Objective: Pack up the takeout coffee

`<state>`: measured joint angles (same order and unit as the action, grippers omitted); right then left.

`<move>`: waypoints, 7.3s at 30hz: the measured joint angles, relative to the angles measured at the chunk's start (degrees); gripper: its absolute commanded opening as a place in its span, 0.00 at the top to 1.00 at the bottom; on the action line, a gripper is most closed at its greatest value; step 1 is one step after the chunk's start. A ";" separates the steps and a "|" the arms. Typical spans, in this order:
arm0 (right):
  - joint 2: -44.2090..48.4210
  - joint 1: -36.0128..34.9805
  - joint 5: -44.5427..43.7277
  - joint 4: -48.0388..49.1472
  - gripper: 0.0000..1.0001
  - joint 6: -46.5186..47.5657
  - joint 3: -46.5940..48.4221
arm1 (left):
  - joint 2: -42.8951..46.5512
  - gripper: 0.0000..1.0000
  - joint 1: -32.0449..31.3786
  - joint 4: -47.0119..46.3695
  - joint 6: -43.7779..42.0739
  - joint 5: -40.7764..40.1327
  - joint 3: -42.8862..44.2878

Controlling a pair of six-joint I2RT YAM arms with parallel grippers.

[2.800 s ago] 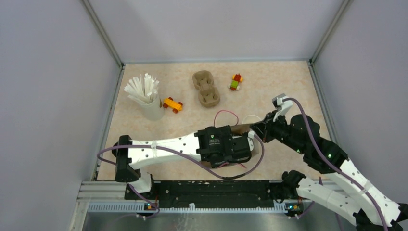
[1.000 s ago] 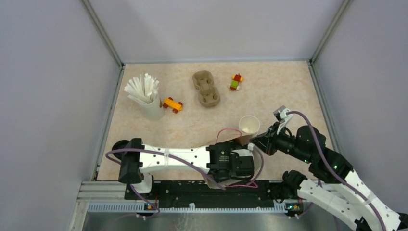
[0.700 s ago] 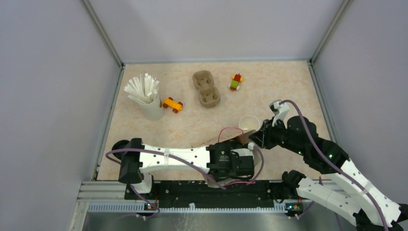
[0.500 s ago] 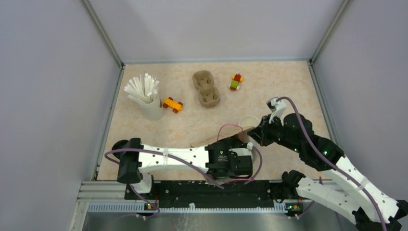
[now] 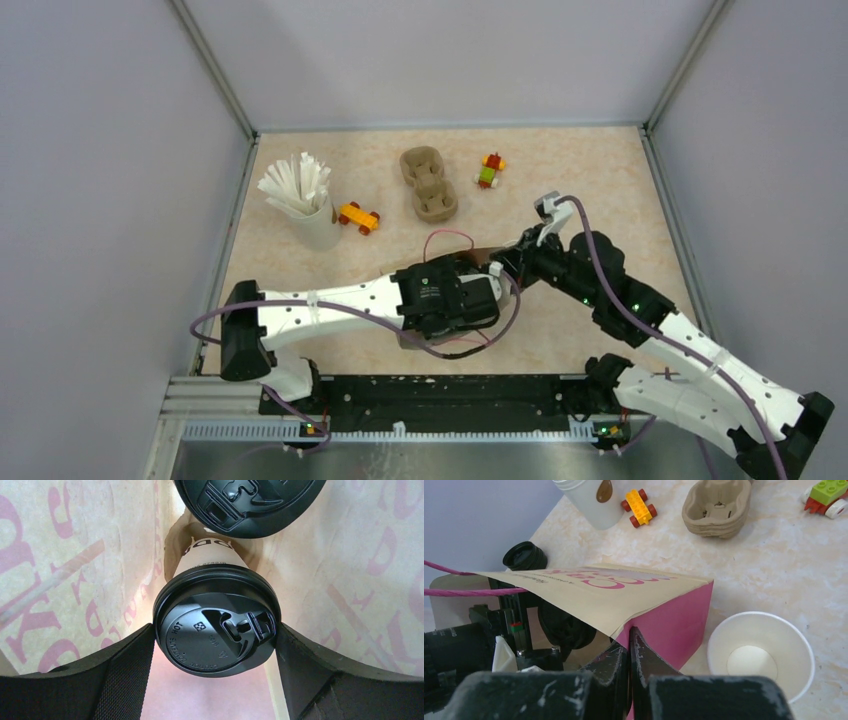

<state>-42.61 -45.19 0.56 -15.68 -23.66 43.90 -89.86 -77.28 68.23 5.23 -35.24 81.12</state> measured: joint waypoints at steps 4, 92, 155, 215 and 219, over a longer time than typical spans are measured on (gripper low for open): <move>1.53 0.00 0.59 1.70 1.00 1.25 -2.43 | 1.79 0.69 0.33 -2.01 -0.94 0.35 -2.60; -4.59 0.00 6.23 -1.44 0.80 3.96 -1.92 | 5.22 0.72 4.26 -14.73 -23.19 8.24 -12.66; -4.92 0.00 8.11 -2.86 0.79 0.68 -2.29 | 4.63 0.76 4.48 -14.29 -26.95 1.73 -11.80; -5.07 0.00 7.80 0.33 1.00 -3.37 -7.78 | 10.23 0.76 8.50 -13.99 -36.00 -0.55 -13.81; -5.09 0.00 8.37 0.33 1.00 -3.34 -7.76 | 11.06 0.76 9.11 -15.54 -38.40 -1.77 -14.38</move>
<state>-47.70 -45.19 8.93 -15.35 -27.00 36.14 -78.81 -68.16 52.69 -33.17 -37.01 66.74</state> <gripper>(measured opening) 0.003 0.873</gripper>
